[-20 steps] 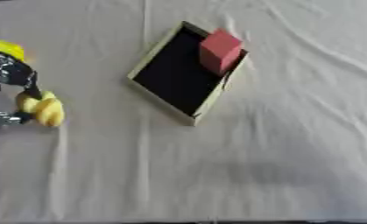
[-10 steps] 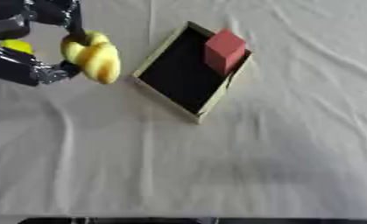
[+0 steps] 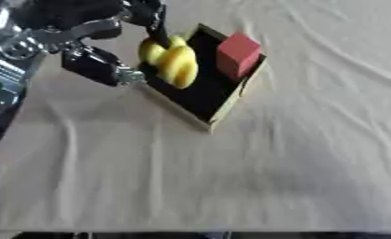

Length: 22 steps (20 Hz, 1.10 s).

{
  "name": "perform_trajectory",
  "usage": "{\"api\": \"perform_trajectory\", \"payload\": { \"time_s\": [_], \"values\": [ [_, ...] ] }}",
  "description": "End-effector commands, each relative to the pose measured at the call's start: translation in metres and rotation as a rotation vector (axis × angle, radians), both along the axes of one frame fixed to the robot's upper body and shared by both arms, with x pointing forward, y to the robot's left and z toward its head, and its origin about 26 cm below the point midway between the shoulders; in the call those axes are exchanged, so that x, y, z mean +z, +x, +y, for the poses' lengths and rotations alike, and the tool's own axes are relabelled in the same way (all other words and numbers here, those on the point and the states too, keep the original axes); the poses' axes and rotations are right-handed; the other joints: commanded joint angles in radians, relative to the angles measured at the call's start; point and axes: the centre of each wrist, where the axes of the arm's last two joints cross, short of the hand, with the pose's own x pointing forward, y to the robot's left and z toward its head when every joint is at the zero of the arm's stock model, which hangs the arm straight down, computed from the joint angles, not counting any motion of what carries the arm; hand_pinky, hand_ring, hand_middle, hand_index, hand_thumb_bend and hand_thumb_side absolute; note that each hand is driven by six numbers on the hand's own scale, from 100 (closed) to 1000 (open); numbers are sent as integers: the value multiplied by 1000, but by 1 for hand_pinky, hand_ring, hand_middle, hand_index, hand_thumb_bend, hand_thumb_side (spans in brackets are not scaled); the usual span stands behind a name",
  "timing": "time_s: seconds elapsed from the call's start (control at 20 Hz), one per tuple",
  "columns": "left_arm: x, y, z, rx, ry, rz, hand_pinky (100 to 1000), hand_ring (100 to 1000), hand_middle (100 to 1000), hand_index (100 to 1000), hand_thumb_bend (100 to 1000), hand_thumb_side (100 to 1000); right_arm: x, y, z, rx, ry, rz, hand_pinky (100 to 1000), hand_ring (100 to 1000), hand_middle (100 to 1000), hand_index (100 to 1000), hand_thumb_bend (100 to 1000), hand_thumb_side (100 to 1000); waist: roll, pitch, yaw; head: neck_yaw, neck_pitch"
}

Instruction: Pick up objects on the table and place them in the box.

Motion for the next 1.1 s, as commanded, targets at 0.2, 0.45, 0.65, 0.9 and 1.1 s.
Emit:
{"api": "perform_trajectory", "payload": {
  "time_s": [0.2,0.45,0.65,0.9,1.1],
  "values": [
    [-25,23,-23,72,21,12,617,535,472,562,148,100,10,1,3,18,-21,-26,1000,869,664,782,100,470,-8,-9,-10,4,-11],
    [-54,41,-23,174,20,36,622,539,478,572,177,100,11,2,4,24,-15,-21,1000,869,662,781,100,470,-7,-3,-16,10,-19],
    [-68,49,-23,212,33,28,645,555,498,604,207,100,11,3,5,27,-13,-16,1000,869,661,780,100,470,-7,-1,-19,11,-21],
    [-78,51,-23,214,43,48,820,777,739,870,242,100,11,3,6,26,-9,-8,1000,869,660,780,100,470,-4,-2,-22,11,-20],
    [-78,51,-21,238,36,51,934,892,864,967,247,100,11,3,6,24,-5,-4,1000,869,659,780,100,470,-2,-5,-23,10,-20]
  ]
}}
